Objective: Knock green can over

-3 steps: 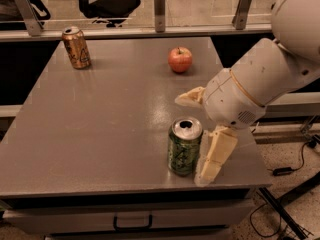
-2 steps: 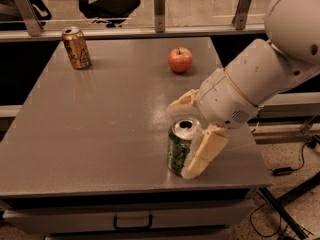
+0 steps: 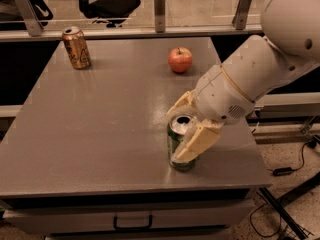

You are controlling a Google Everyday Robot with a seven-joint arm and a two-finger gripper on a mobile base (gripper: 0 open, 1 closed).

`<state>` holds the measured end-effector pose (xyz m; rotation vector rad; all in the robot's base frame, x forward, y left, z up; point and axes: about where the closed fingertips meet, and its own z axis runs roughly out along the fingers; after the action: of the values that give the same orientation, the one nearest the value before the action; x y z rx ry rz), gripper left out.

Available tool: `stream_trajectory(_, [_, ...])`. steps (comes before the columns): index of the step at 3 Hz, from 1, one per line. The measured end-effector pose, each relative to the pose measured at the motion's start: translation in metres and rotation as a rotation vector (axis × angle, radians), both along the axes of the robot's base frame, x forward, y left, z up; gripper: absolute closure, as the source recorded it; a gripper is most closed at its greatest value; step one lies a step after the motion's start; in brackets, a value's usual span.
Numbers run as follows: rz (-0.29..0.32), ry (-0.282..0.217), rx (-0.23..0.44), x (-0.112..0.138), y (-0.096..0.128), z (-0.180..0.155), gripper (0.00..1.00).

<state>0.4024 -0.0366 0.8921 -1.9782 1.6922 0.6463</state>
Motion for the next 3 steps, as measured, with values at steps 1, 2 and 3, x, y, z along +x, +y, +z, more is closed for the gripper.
stream_trajectory(1, [-0.041,0.012,-0.054,0.018,-0.005,0.009,0.89])
stream_trajectory(2, [-0.079,0.019,-0.139,0.041,-0.011,0.019,1.00])
stream_trajectory(3, [-0.092,0.007,-0.265,0.064,-0.014,0.024,1.00])
